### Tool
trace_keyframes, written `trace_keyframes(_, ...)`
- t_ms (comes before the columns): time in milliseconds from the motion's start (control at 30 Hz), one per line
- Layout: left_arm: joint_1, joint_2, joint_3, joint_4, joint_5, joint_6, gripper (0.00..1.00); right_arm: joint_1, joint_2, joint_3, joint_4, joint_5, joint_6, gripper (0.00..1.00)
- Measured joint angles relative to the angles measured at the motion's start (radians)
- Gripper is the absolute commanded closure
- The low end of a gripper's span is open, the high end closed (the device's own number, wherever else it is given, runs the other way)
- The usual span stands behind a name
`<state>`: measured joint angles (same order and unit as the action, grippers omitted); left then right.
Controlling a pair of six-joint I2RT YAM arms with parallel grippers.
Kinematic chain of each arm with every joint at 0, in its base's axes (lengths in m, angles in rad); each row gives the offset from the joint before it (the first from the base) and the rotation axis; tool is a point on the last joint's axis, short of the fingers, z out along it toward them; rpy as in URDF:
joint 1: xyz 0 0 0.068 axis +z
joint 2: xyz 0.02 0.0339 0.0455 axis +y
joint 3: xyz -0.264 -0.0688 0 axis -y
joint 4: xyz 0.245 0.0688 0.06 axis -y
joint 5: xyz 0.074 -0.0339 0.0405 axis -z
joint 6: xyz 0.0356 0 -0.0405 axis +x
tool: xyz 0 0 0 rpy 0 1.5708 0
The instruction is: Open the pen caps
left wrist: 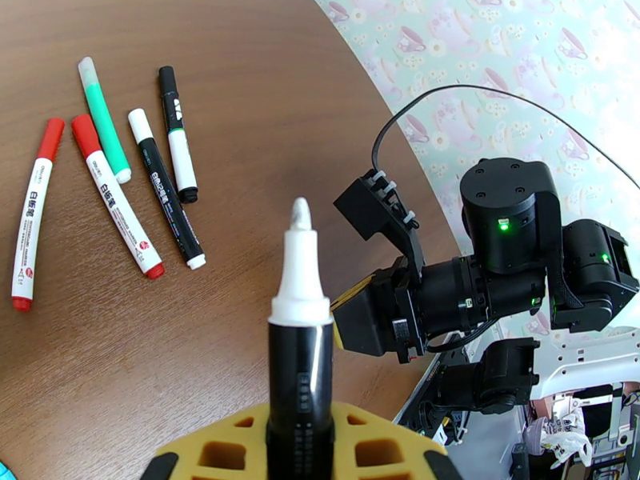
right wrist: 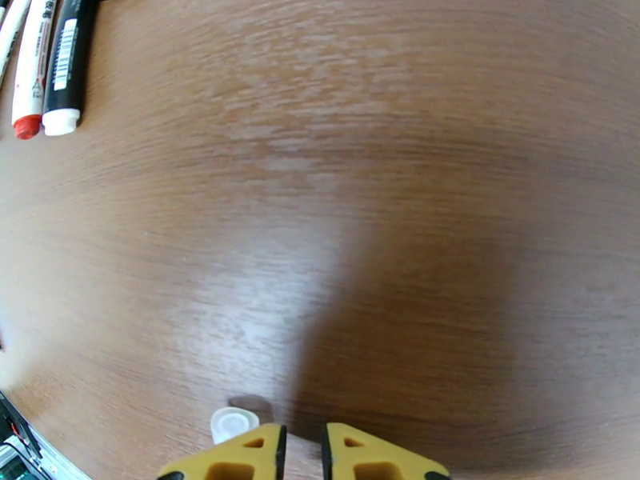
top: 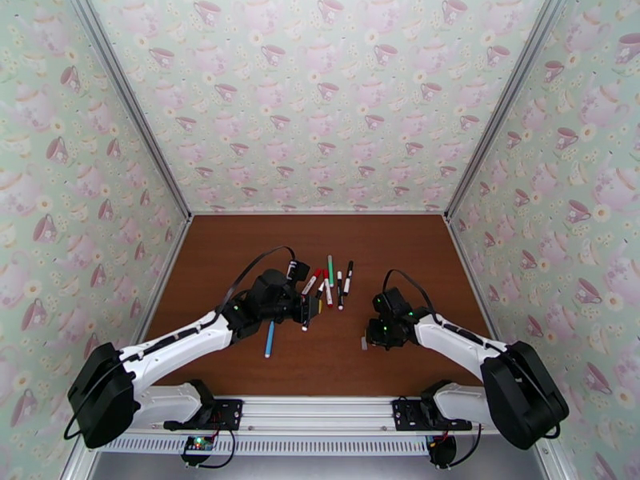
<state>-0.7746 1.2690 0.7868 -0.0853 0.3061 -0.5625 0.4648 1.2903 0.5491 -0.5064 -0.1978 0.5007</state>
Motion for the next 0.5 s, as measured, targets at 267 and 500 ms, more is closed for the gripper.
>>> trace_keyframes(267,0.000,0.000,0.000,0.000,0.000,0.000,1.00,0.005,-0.001,0.002,0.005,-0.015,0.011,0.70)
trace_keyframes(500,0.000,0.008,0.000,0.001,0.002,0.000,1.00,0.011,-0.008,0.001,0.001,-0.026,0.019,0.76)
